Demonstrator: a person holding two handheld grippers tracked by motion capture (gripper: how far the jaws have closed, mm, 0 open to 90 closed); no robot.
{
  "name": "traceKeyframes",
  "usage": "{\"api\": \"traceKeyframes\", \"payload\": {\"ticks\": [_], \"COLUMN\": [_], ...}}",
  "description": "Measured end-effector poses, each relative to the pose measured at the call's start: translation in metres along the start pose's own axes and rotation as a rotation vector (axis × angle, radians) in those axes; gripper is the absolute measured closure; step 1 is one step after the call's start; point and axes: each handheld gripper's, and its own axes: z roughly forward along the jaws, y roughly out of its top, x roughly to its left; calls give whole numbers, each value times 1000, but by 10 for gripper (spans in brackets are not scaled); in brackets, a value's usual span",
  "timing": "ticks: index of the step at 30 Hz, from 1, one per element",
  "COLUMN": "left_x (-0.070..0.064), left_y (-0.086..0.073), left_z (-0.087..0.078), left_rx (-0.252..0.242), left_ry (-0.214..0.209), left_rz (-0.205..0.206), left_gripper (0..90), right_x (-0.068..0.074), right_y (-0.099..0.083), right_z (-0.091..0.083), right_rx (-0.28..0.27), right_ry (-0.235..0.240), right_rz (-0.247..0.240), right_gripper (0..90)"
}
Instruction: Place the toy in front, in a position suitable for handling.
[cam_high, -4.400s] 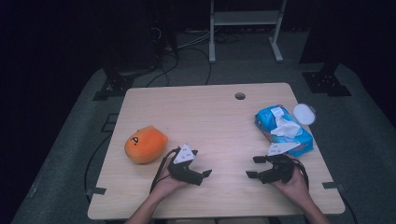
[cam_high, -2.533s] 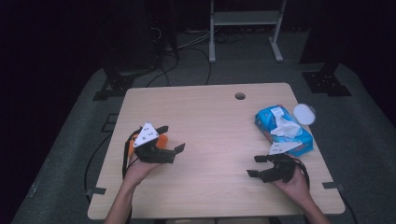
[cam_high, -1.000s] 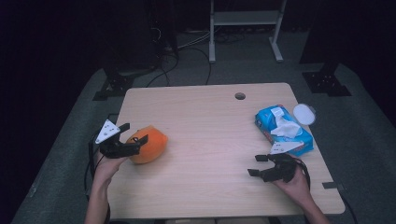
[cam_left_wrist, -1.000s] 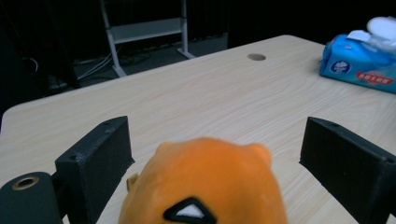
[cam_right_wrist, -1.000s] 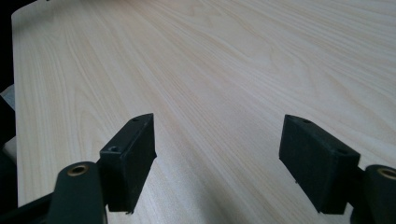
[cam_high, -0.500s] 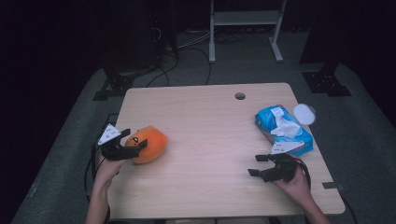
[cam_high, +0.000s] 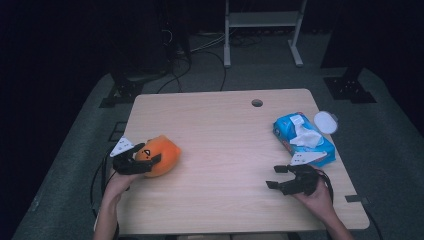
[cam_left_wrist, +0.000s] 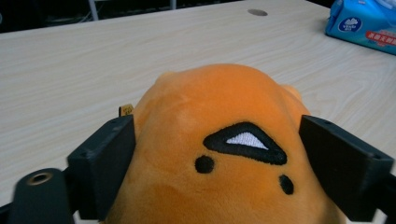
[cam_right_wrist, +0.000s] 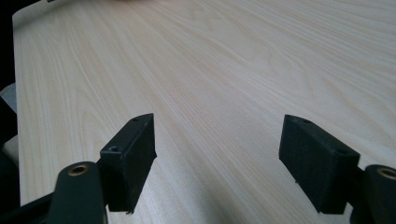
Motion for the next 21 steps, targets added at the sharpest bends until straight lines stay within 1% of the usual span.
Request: {"api": "traceKeyframes", "payload": {"ticks": [2, 4, 7, 9, 13, 15, 16, 17, 18, 21], "left_x": [0, 1, 2, 2, -2, -3, -3, -4, -5, -5], "left_y": [-1, -2, -3, -2, 1, 2, 3, 4, 4, 5], "left_z": [-1, 0, -1, -1, 0, -1, -1, -1, -1, -2], "left_rx": [3, -1, 4, 16, 23, 23, 21, 20, 15, 0], "left_ry": [-2, -13, -16, -4, 11, 19, 19, 19, 15, 15], "left_rz": [7, 8, -2, -7, 5, 5, 8, 6, 14, 11], "left_gripper": [168, 213, 262, 286, 296, 330, 373, 373, 388, 415], "right_x": [0, 0, 1, 1, 0, -1, -1, -1, -1, -1], "right_y": [0, 0, 0, 0, 0, 0, -1, -1, -1, 0], "right_z": [0, 1, 1, 1, -1, -1, -1, -1, -1, -1], "right_rx": [0, 5, 8, 9, 1, 0, 2, 2, 2, 2], "right_ry": [-1, 0, 1, 2, 1, 2, 2, 2, 3, 3], "right_rz": [0, -2, -1, -1, -1, 2, 5, 5, 5, 3], "right_gripper": [260, 260, 261, 262, 262, 262, 263, 263, 262, 263]}}
